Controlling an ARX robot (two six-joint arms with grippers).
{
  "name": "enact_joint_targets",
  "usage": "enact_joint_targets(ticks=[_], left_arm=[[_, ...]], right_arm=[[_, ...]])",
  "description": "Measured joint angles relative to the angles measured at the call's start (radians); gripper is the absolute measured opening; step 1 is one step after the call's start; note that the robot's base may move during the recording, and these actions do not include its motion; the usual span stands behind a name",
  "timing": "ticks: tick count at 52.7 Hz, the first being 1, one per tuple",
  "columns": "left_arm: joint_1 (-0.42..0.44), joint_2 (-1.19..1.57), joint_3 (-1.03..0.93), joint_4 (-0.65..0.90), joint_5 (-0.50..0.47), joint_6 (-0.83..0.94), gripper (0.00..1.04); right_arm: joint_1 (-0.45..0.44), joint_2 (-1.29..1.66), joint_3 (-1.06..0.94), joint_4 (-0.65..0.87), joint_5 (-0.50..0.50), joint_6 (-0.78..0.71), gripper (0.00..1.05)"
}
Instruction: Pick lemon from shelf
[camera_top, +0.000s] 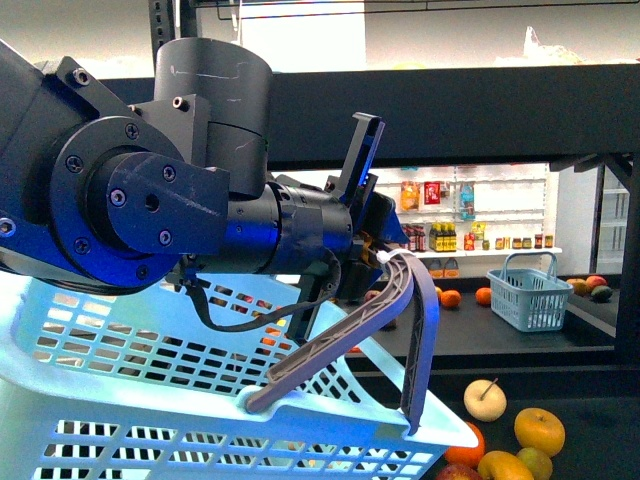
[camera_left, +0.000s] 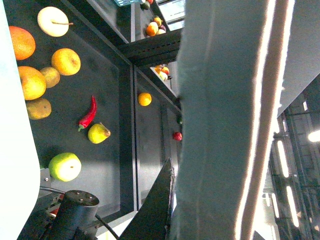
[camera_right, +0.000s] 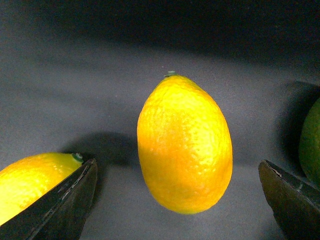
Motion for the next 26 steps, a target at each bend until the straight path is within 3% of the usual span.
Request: enact_joint_targets(ticks=[19,26], left_arm=[[0.0,0.0,0.0,0.0,0.0,0.0,0.06],[0.0,0.0,0.0,0.0,0.0,0.0,0.06]], right_arm=[[0.013,0.06,0.063,-0.005,0.006,0.002,0.97],[0.016,0.068,0.068,0.0,0.01,0.002,0.84]])
